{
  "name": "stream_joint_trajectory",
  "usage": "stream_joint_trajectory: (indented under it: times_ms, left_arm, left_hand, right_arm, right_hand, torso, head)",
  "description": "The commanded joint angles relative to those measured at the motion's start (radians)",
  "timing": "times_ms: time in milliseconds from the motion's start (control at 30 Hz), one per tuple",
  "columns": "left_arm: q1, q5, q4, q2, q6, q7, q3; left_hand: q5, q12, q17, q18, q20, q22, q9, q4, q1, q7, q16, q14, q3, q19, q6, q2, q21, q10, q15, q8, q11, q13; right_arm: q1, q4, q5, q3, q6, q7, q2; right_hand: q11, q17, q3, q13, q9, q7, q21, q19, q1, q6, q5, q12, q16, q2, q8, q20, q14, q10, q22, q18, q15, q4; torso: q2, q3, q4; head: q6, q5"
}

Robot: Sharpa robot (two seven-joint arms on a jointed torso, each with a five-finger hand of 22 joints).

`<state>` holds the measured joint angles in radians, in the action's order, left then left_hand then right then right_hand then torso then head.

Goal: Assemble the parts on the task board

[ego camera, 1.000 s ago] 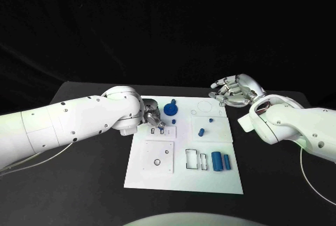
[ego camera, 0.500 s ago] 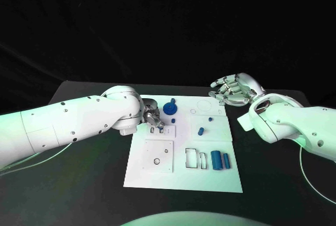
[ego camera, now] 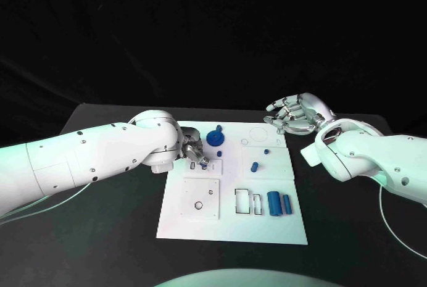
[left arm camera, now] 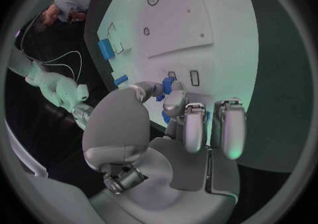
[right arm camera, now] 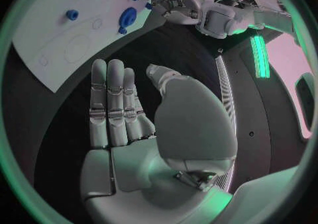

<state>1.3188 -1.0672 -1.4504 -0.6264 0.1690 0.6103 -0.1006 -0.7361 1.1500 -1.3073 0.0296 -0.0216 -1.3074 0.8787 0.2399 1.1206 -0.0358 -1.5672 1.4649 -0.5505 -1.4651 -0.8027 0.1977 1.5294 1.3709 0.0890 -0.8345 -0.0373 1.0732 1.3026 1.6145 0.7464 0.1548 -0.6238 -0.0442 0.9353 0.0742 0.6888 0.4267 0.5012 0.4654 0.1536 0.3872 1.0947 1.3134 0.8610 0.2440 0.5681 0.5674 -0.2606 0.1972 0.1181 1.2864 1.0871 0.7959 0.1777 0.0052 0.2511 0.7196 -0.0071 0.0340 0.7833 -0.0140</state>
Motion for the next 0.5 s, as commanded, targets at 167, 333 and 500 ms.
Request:
stream_joint_trajectory:
  times_ms: [167, 333, 500]
  left_arm:
    - [-0.002, 0.006, -0.002, 0.003, 0.04, 0.006, -0.001]
    - [-0.002, 0.006, -0.003, 0.002, 0.049, 0.009, -0.001]
    - [-0.002, 0.006, -0.003, 0.002, 0.053, 0.012, -0.001]
  left_hand:
    - [-0.005, 0.0, -0.263, -0.014, 0.002, -0.212, 0.001, -0.221, -0.001, 0.0, -0.004, 0.106, -0.214, -0.067, -0.008, -0.01, 0.004, 0.01, 0.005, -0.005, 0.0, -0.003]
    - [-0.005, 0.0, -0.263, -0.014, 0.002, -0.212, 0.001, -0.221, -0.001, 0.0, -0.004, 0.106, -0.214, -0.067, -0.008, -0.01, 0.004, 0.01, 0.005, -0.005, 0.0, -0.003]
    - [-0.006, -0.001, -0.263, -0.014, 0.002, -0.213, 0.001, -0.222, -0.002, 0.0, -0.004, 0.106, -0.214, -0.068, -0.009, -0.01, 0.005, 0.01, 0.005, -0.004, 0.0, -0.004]
  right_arm:
    - [-0.001, -0.001, 0.001, 0.0, 0.016, -0.009, -0.002]
    - [-0.001, -0.001, 0.001, 0.0, 0.016, -0.009, -0.002]
    - [-0.001, -0.001, 0.0, 0.0, 0.016, -0.009, -0.002]
  right_hand:
    - [-0.001, 0.001, 0.004, -0.001, 0.001, -0.001, -0.005, 0.008, -0.009, 0.005, 0.005, -0.006, -0.004, 0.002, 0.005, 0.0, 0.005, 0.002, -0.001, 0.004, 0.002, 0.001]
    - [-0.001, 0.002, 0.005, -0.002, 0.002, -0.001, -0.006, 0.009, -0.009, 0.005, 0.006, -0.006, -0.005, 0.002, 0.005, 0.0, 0.006, 0.002, -0.002, 0.004, 0.002, 0.001]
    - [-0.001, 0.002, 0.005, -0.002, 0.002, -0.001, -0.006, 0.009, -0.009, 0.005, 0.006, -0.006, -0.005, 0.002, 0.005, 0.0, 0.006, 0.002, -0.002, 0.004, 0.002, 0.001]
  torso:
    - [0.0, 0.0002, -0.0005]
    - [0.0, 0.0002, -0.0006]
    - [0.0, 0.0, 0.0002]
  head:
    - [0.003, 0.0]
    - [0.004, -0.001]
    - [0.005, -0.002]
